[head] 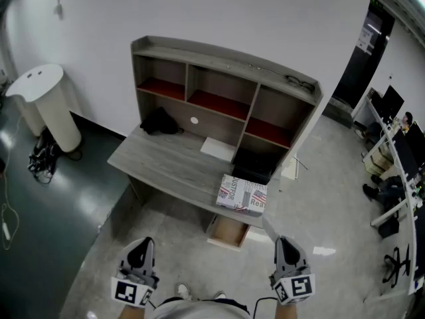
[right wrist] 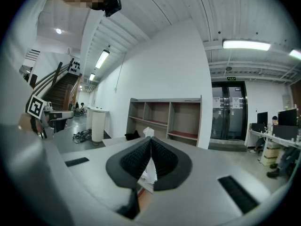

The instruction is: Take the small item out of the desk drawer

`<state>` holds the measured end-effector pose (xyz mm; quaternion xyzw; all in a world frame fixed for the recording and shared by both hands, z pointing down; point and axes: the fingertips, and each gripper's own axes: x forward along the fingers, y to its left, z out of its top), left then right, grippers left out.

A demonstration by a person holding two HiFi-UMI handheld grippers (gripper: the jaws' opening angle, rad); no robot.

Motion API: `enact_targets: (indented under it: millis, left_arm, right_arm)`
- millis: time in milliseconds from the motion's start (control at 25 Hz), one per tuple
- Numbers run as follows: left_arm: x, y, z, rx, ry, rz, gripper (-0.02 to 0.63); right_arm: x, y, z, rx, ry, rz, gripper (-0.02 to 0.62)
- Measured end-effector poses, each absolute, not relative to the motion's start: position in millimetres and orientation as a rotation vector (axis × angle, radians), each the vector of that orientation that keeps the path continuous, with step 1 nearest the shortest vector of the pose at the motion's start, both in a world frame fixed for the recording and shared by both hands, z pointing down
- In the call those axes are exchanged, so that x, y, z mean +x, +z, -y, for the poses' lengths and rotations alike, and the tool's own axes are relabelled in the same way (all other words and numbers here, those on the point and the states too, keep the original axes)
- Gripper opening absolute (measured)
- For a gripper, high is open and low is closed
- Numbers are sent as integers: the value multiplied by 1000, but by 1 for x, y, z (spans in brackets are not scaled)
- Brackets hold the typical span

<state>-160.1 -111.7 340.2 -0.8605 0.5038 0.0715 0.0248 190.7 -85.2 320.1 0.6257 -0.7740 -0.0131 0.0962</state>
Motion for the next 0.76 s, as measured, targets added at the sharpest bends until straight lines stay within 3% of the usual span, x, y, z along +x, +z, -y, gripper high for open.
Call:
enact_targets:
  millis: [760]
  left_arm:
    - [-171, 350, 105, -2688, 214, -1580, 17]
  right_arm:
    - [174, 323, 83, 1826, -55, 2289, 23]
